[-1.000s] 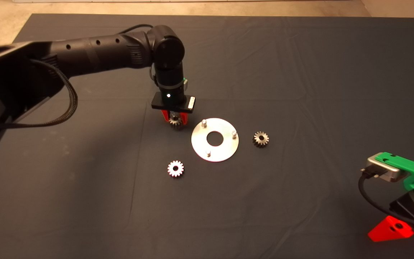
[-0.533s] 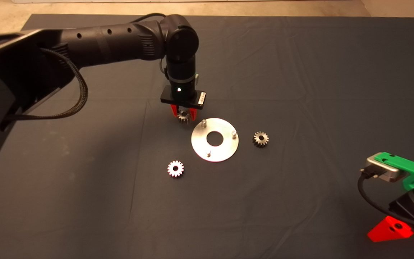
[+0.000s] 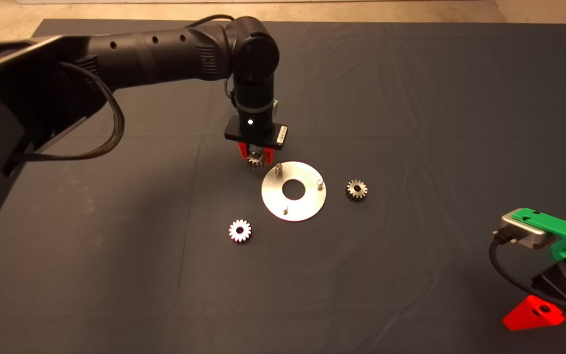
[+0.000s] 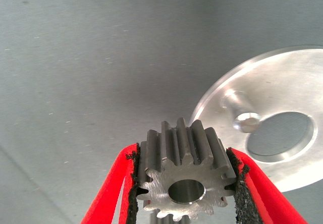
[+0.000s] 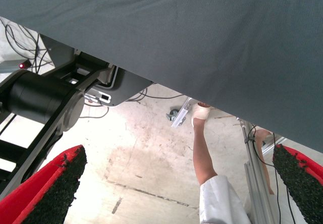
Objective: Install three planetary gears onto the carrier pins
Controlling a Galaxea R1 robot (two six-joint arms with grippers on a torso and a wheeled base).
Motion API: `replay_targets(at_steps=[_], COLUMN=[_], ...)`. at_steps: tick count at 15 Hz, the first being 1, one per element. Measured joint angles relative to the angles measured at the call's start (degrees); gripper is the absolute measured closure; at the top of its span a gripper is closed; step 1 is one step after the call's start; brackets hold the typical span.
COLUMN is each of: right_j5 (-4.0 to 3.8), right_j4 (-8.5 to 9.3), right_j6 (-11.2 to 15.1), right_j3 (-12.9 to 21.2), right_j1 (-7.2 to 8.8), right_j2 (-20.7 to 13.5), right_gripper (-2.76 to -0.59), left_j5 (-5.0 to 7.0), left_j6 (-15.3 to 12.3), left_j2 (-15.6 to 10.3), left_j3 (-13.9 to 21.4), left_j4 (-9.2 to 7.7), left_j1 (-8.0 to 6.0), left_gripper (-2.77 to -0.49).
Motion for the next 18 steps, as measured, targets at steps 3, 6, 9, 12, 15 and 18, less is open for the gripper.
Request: replay_targets(at_steps=[3,6,9,12,15,18], right_j5=[0.0,0.0,0.02,-0.08,-0.02,-0.05], right_j4=[0.0,0.0,0.0,0.0,0.0,0.0], right_j6=[0.0,0.0,0.0,0.0,0.0,0.0], right_j3=[0.0,0.0,0.0,0.0,0.0,0.0], right_j1=[0.0,0.0,0.0,0.0,0.0,-0.01], right_j2=[0.0,0.0,0.0,0.0,0.0,0.0], right_gripper=[-2.75,-2.75,-2.75,-2.75,-2.75,-2.75], left_j5=[-1.26,-3.08,-3.6,-4.16,-4.05,-4.11], left_j6=[-0.1,-0.3,-0.3,-0.3,-0.3,-0.3], left_j2=[0.0,0.0,0.9,1.5,1.6,1.6], left_j3=[0.0,0.0,0.0,-0.3,-1.0,-1.8], left_j4=[-0.67,-0.91,-1.0,-1.24,-1.28,-1.28], left_j1=[0.0,0.0,0.0,0.0,0.0,0.0], left_gripper=[-1.02,-1.02,-1.02,-1.02,-1.02,-1.02])
